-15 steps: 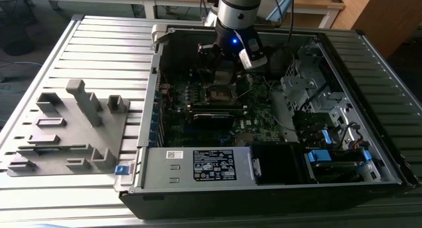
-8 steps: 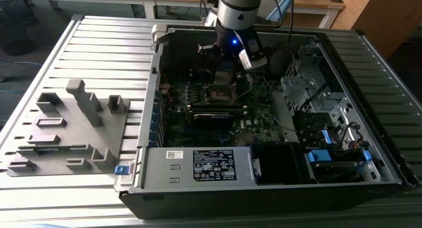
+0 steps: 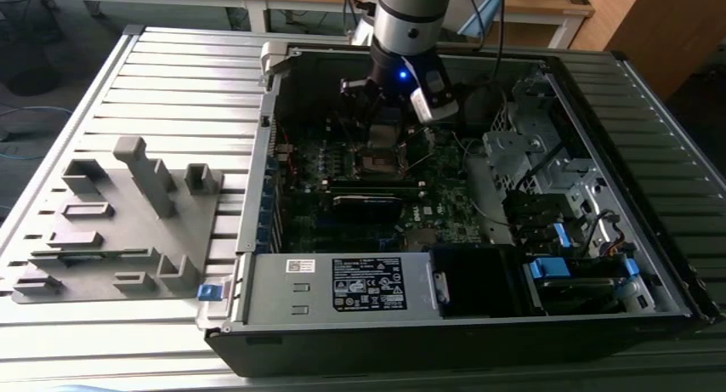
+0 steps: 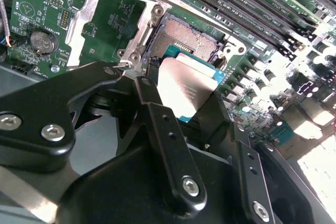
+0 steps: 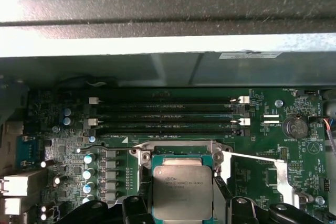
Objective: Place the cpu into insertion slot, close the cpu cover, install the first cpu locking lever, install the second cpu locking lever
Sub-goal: 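Place the cpu into insertion slot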
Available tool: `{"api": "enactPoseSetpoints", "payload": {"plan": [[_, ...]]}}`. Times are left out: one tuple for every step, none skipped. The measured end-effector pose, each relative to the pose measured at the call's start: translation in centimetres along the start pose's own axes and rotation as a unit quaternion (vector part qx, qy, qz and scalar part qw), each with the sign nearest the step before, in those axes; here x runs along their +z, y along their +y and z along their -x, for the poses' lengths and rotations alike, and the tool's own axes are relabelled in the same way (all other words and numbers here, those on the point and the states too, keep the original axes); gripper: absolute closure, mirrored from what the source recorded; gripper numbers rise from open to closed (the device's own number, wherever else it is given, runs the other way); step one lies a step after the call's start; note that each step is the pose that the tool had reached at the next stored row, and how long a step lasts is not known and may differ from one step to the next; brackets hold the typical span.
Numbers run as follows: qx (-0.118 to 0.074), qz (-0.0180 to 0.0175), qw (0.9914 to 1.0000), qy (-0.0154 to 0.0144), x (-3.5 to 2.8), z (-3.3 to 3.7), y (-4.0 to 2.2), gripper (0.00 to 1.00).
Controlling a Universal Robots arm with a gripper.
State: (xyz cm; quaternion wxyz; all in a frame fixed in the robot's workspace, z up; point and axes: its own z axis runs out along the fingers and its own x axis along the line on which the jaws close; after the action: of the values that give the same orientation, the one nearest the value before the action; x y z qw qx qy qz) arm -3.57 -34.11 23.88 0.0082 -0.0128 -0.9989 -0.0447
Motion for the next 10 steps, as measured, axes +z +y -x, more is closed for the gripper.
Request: {"api": "enactPoseSetpoints", "payload": {"plan": [[0.000,0.0000,1.00000,-0.0001,0.04,0.00,0.00,0.46],[0.000,-0.0002,1.00000,0.0000,0.04,0.00,-0.01,0.46],[0.000,0.0000,1.00000,-0.0001,0.08,0.00,-0.01,0.46],[0.000,0.0001,1.00000,-0.0003,0.14,0.00,-0.01,0.46],[0.000,0.0000,1.00000,-0.0004,0.21,0.00,-0.02,0.46],[0.000,0.0000,1.00000,-0.0008,0.32,-0.01,-0.03,0.46],[0.000,0.0000,1.00000,-0.0011,0.42,-0.02,-0.04,0.46],[0.000,0.0000,1.00000,-0.0013,0.50,-0.02,-0.05,0.46],[0.000,0.0000,1.00000,-0.0014,0.53,-0.02,-0.05,0.46],[0.000,-0.0002,1.00000,-0.0014,0.56,-0.02,-0.05,0.46]]}}
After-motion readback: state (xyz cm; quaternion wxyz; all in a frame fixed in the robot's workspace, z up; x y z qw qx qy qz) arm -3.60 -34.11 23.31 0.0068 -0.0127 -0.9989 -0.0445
